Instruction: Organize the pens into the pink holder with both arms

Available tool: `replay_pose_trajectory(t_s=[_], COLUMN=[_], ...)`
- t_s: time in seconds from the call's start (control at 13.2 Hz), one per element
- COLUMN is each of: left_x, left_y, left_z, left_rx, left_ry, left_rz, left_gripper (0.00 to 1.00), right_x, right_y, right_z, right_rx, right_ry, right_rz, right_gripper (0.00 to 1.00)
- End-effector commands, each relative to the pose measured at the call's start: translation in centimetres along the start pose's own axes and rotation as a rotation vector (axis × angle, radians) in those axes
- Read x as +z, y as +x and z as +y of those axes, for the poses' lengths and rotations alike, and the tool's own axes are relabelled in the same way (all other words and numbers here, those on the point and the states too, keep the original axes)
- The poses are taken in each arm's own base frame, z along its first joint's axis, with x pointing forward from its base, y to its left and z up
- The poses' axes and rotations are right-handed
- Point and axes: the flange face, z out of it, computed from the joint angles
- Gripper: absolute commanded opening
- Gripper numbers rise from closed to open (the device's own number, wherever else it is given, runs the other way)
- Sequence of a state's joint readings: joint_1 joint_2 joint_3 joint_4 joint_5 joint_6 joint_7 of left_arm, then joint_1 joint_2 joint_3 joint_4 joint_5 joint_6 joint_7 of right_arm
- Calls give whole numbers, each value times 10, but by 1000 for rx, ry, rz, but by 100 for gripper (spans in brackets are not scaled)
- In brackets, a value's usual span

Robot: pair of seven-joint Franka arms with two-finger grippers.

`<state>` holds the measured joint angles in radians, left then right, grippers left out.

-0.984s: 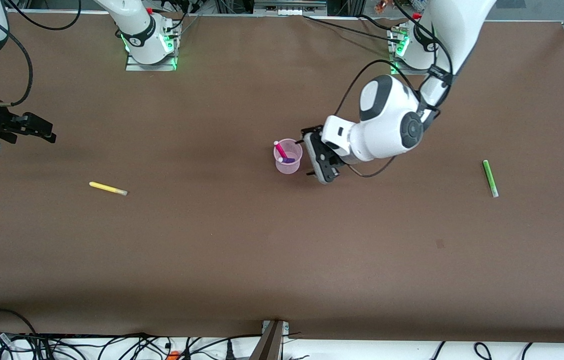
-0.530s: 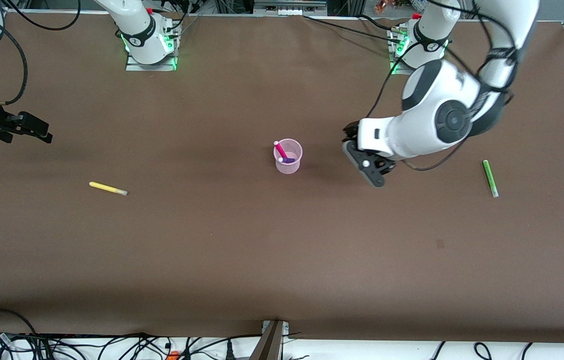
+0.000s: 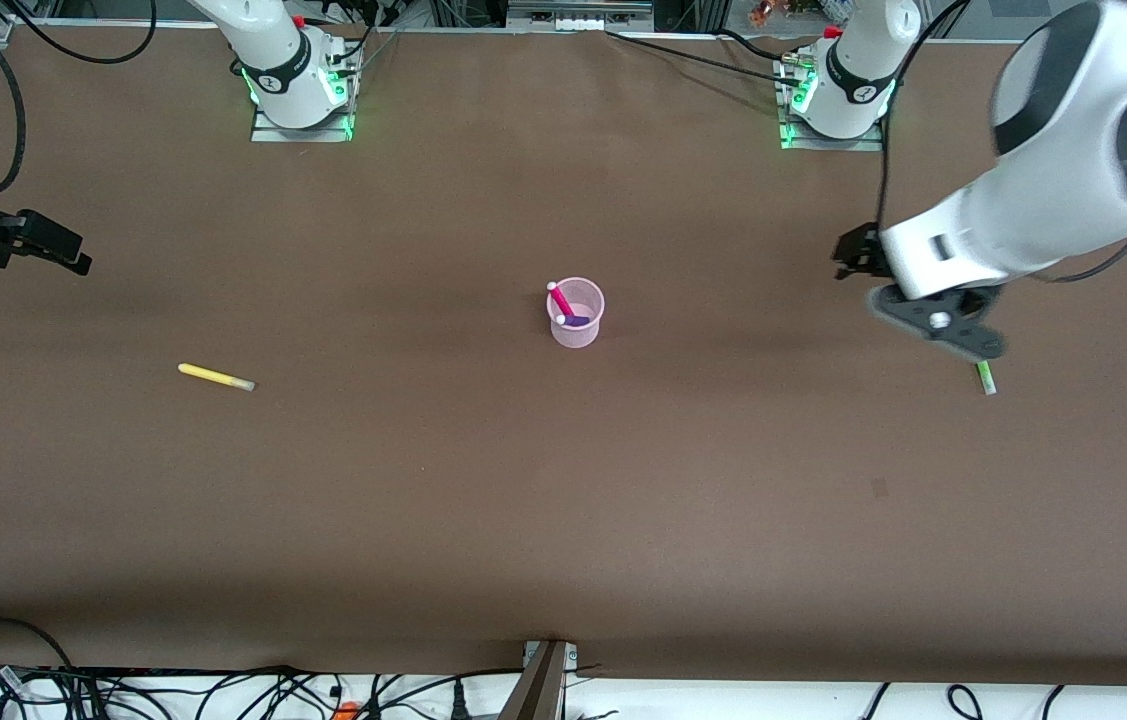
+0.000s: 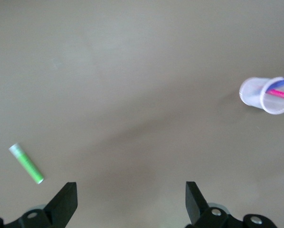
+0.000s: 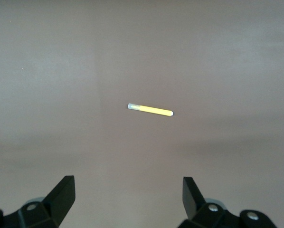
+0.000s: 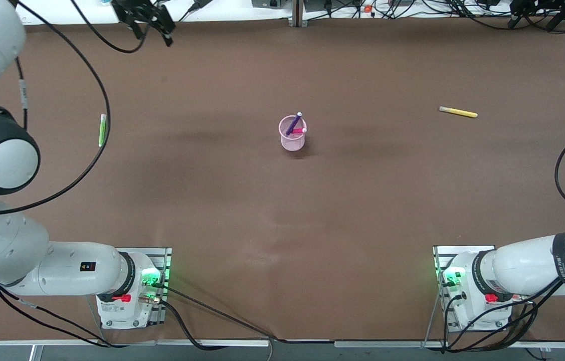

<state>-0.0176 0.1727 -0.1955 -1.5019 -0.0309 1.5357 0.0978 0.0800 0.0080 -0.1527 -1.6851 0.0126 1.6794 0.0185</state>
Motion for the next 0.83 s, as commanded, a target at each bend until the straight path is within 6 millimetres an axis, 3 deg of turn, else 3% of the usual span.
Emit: replay_pose_trajectory(t_s=[0.0, 0.3, 0.76], left_x=[-26, -45, -32], left_y=[-39, -67, -66], left_z=[-29, -62, -56], left_rx=[-190, -355, -338], left_ry=[41, 48, 67], left_rz=[57, 161, 120], left_gripper=[100, 100, 100], right_x=[-5, -6, -3], right_y=[0, 1, 3], right_z=[2, 7, 0], right_rx=[24, 76, 78], right_ry=[-1, -2, -1], right_rz=[-31, -15, -18], right_gripper=[100, 100, 100])
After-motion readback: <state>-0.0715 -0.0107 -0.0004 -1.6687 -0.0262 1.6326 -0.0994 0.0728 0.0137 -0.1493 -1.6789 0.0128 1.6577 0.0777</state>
